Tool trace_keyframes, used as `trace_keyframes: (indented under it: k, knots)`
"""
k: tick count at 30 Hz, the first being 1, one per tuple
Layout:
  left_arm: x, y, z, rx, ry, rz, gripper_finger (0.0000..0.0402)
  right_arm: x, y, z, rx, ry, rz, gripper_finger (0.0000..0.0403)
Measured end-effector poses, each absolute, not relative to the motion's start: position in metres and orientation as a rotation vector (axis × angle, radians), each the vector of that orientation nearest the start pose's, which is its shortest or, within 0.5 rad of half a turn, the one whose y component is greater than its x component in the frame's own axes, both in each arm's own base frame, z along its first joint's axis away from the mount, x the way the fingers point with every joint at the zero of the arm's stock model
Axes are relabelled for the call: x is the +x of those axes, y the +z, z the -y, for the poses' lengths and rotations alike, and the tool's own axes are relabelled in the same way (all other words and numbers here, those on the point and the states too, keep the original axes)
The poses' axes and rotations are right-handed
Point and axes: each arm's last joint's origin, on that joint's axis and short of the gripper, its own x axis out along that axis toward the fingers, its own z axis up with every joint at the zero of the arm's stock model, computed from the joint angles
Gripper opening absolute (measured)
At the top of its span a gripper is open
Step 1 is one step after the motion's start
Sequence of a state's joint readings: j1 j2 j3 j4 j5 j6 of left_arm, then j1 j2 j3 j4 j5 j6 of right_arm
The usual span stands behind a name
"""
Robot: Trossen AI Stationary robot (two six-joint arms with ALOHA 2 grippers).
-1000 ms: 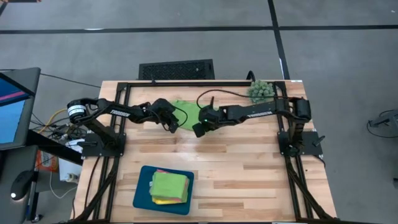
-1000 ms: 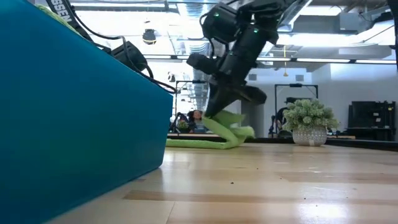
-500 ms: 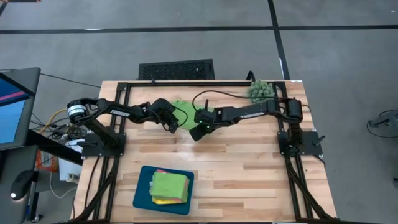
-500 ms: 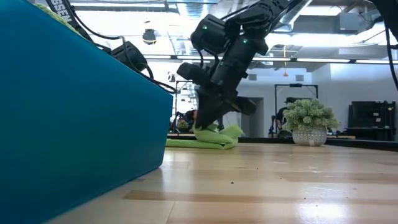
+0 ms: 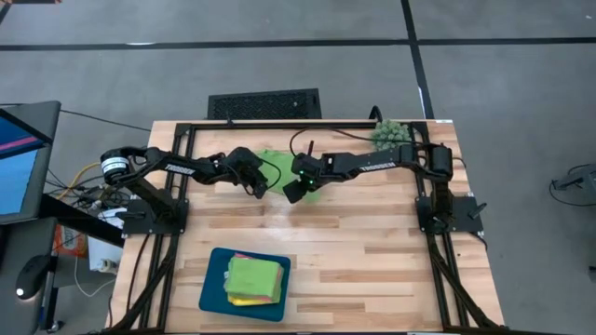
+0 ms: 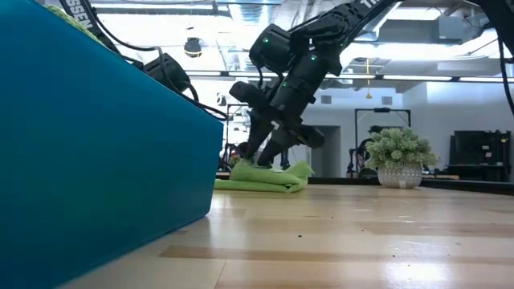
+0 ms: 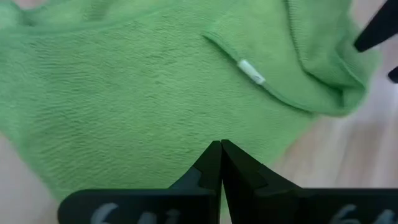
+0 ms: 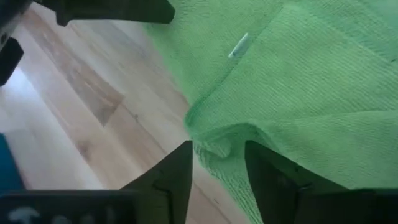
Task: Fold microfiber towels
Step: Fold the green microfiber towel
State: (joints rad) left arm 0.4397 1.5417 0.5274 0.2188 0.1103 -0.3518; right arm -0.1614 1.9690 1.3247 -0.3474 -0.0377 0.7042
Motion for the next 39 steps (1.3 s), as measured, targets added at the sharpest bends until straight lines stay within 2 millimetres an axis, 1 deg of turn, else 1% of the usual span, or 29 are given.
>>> trace_keyframes:
  k: [3,6,8,10,13,15,16,19,21,23,26,30,32,36,39]
  knots:
    - [0.238,0.123,-0.107,-0.577,0.405,-0.700,0.0000,0.401,0.171,0.066,0.751,-0.450,-0.899,0.0183]
    - [0.239,0.125,-0.106,-0.600,0.366,-0.683,0.0000,0.403,0.182,0.070,0.742,-0.436,-0.865,0.0194]
    - [0.240,0.125,-0.106,-0.635,0.354,-0.680,0.0000,0.398,0.188,0.073,0.728,-0.440,-0.895,0.0197]
    - [0.240,0.125,-0.105,-0.660,0.333,-0.676,0.0000,0.398,0.200,0.075,0.698,-0.432,-0.883,0.0198]
    - [0.241,0.128,-0.104,-0.677,0.298,-0.661,0.0000,0.378,0.223,0.075,0.588,-0.488,-0.932,0.0196]
    - [0.241,0.129,-0.104,-0.685,0.285,-0.662,0.0000,0.363,0.228,0.076,0.505,-0.572,-0.991,0.0192]
    - [0.241,0.130,-0.104,-0.685,0.286,-0.656,0.0000,0.355,0.228,0.078,0.482,-0.608,-1.041,0.0191]
    - [0.244,0.137,-0.109,-0.674,0.305,-0.630,0.0000,0.346,0.227,0.092,0.519,-0.637,-1.073,0.0188]
    - [0.249,0.145,-0.114,-0.653,0.317,-0.593,0.0000,0.342,0.225,0.101,0.566,-0.629,-1.080,0.0188]
    - [0.253,0.152,-0.118,-0.639,0.318,-0.572,0.0000,0.342,0.218,0.107,0.592,-0.649,-1.091,0.0191]
    - [0.258,0.160,-0.122,-0.615,0.314,-0.550,0.0000,0.338,0.209,0.108,0.626,-0.670,-1.113,0.0194]
    - [0.259,0.161,-0.123,-0.605,0.311,-0.553,0.0000,0.335,0.201,0.106,0.663,-0.672,-1.123,0.0194]
    - [0.259,0.161,-0.122,-0.604,0.310,-0.562,0.0000,0.337,0.201,0.105,0.664,-0.665,-1.105,0.0192]
    - [0.258,0.159,-0.122,-0.590,0.307,-0.583,0.0000,0.340,0.185,0.105,0.683,-0.676,-1.120,0.0192]
    - [0.257,0.158,-0.122,-0.591,0.308,-0.595,0.0000,0.346,0.178,0.106,0.697,-0.671,-1.105,0.0192]
